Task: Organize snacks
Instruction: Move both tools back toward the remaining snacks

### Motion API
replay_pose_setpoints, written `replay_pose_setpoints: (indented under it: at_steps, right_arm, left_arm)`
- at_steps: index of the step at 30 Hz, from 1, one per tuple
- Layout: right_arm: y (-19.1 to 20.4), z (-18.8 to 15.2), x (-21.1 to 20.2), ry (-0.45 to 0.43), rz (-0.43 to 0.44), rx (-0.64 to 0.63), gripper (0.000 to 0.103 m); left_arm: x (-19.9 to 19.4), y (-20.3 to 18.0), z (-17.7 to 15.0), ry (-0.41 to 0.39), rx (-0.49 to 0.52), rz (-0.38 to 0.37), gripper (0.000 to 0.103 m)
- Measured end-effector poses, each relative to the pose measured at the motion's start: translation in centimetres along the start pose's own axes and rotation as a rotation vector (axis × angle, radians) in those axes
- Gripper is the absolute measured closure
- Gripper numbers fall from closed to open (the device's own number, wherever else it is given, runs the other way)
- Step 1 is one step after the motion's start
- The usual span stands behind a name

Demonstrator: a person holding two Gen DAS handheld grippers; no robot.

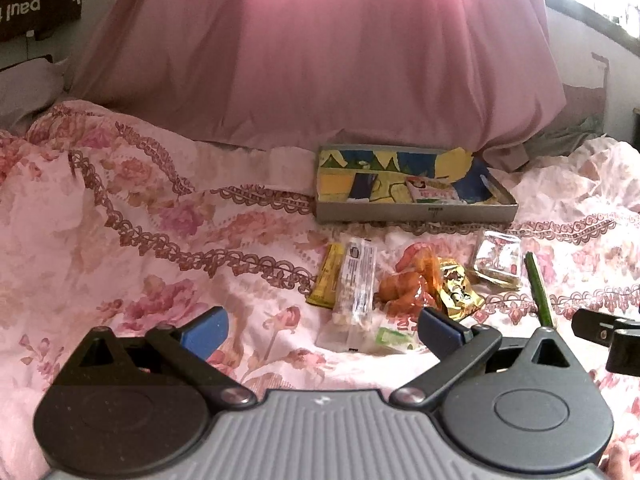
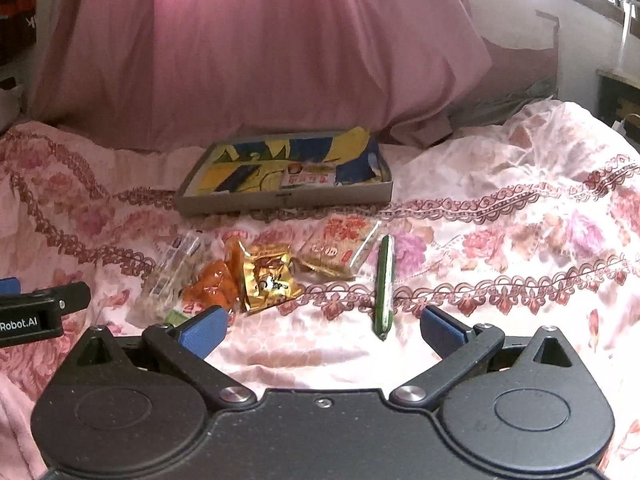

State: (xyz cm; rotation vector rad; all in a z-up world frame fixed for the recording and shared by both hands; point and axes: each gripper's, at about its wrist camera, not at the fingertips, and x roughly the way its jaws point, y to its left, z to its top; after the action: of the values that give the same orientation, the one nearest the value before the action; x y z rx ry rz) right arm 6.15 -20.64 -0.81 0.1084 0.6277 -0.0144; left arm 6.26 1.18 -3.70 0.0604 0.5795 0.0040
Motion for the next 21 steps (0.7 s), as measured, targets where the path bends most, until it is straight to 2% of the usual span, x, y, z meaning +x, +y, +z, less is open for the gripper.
replay_pose_setpoints:
  at_steps: [21]
  right_arm:
    - [0.8, 0.0, 1.4, 0.038, 0.032, -0.020, 0.001]
  left_arm:
    - [1.5, 0.7, 0.2, 0.074, -0.020, 0.022, 0.000]
